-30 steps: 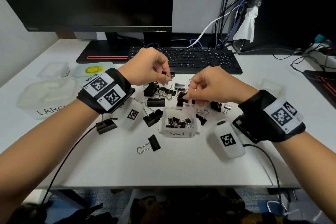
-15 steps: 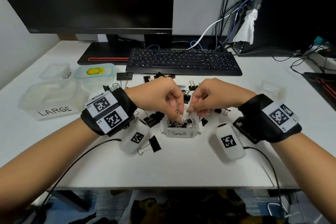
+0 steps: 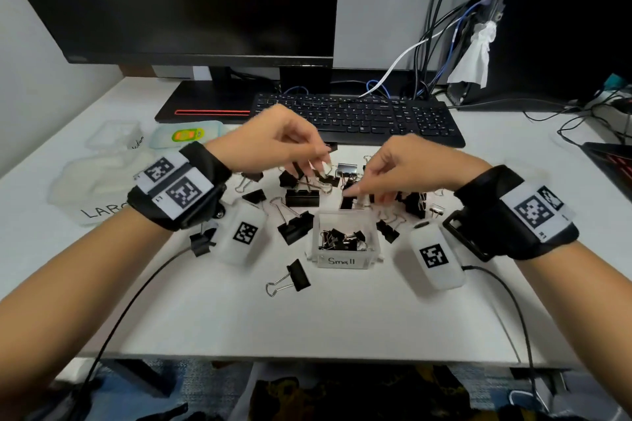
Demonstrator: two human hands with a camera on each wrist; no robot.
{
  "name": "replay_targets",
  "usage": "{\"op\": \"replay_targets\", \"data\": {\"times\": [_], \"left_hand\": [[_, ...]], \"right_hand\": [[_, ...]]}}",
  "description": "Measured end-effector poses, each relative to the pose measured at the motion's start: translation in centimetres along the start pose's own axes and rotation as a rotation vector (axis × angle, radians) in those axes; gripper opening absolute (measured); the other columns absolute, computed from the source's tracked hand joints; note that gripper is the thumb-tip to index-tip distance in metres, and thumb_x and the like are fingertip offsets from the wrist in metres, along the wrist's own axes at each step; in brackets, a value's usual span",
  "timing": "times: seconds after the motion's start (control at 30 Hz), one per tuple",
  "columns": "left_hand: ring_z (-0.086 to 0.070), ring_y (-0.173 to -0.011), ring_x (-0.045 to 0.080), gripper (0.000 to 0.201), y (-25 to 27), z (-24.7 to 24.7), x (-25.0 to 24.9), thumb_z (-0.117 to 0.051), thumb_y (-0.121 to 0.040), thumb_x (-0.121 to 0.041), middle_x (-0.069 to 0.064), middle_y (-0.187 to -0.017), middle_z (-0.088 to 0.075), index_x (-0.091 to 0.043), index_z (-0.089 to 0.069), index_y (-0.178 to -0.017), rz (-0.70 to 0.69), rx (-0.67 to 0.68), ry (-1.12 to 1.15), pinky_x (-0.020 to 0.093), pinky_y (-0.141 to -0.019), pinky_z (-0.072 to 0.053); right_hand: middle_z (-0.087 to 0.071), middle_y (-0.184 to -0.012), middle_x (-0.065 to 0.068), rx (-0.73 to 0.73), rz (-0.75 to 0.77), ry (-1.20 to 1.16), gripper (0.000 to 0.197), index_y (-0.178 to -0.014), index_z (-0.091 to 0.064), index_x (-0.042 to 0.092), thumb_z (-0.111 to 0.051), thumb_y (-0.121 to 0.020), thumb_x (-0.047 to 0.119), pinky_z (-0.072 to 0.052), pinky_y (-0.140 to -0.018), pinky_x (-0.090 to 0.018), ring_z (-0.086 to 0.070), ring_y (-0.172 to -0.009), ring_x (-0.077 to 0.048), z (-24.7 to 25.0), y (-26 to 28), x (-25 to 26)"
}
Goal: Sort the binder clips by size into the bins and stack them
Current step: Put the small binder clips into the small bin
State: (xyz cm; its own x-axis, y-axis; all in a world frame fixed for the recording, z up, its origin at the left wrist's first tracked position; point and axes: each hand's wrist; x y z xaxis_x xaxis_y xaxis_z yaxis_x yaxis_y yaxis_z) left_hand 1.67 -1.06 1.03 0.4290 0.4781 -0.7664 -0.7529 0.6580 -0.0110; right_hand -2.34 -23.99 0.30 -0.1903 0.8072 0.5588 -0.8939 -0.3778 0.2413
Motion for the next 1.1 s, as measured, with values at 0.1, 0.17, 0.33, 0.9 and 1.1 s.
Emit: {"op": "replay_targets", "data": {"times": [0.1,0.17,0.33,0.9,1.1], "left_hand": [[-0.071,-0.079,0.008,0.016,-0.3,2.0,1.6,-0.061,-0.092,-0.024,0.001,-0.085,-0.075,-0.014,-0.074,-0.094,0.088,-0.085,-0.108,0.025,-0.067,-0.057],[-0.071,-0.083,0.007,0.018,-0.7,2.8,2.6,-0.061,-0.093,-0.024,0.002,-0.09,-0.075,-0.012,-0.073,-0.098,0.133,-0.101,-0.161,0.023,-0.068,-0.058],[-0.067,-0.092,0.01,0.02,-3.0,3.3,4.4,-0.06,-0.094,-0.025,0.001,-0.101,-0.072,-0.013,-0.071,-0.104,0.21,-0.138,-0.286,0.022,-0.071,-0.057],[-0.06,-0.097,0.02,0.038,-6.8,2.3,6.5,-0.077,-0.079,-0.014,0.009,-0.111,-0.067,-0.007,-0.068,-0.115,0.351,0.042,-0.66,0.024,-0.074,-0.044],[-0.058,-0.085,0.016,0.028,-6.7,2.1,7.1,-0.08,-0.075,-0.014,0.007,-0.097,-0.068,-0.007,-0.072,-0.102,0.322,0.005,-0.596,0.025,-0.072,-0.049]], "right_hand": [[-0.075,-0.073,0.008,-0.061,0.009,0.079,0.034,-0.086,-0.077,0.021,-0.067,-0.081,0.053,-0.053,-0.064,-0.017,-0.07,-0.069,0.001,2.0,-0.9,1.0],[-0.074,-0.082,0.01,-0.035,0.045,0.103,0.03,-0.093,-0.076,0.022,-0.064,-0.086,0.049,-0.052,-0.062,-0.015,-0.069,-0.08,0.0,3.1,-1.5,1.9],[-0.067,-0.112,0.012,-0.014,0.101,0.303,0.025,-0.116,-0.07,0.029,-0.055,-0.096,0.033,-0.048,-0.094,-0.028,-0.06,-0.104,-0.009,3.3,-5.4,3.5],[-0.038,-0.15,-0.002,0.159,0.008,0.548,0.072,-0.151,-0.03,0.021,-0.065,-0.088,0.015,-0.036,-0.109,-0.036,-0.04,-0.136,-0.024,0.4,-12.1,3.1],[-0.048,-0.125,-0.006,0.064,0.019,0.575,0.062,-0.132,-0.051,0.013,-0.078,-0.076,0.019,-0.044,-0.083,-0.029,-0.049,-0.117,-0.023,-0.7,-12.4,2.7]]}}
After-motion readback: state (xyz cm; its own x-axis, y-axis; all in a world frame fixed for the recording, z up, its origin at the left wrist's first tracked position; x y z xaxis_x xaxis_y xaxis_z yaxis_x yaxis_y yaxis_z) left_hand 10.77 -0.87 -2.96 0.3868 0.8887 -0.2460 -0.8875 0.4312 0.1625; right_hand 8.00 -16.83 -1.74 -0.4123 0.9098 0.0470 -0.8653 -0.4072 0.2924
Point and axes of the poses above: each hand's wrist, its own y-axis away from the middle knuckle, its own z-axis out of the back of the hand, x = y × z
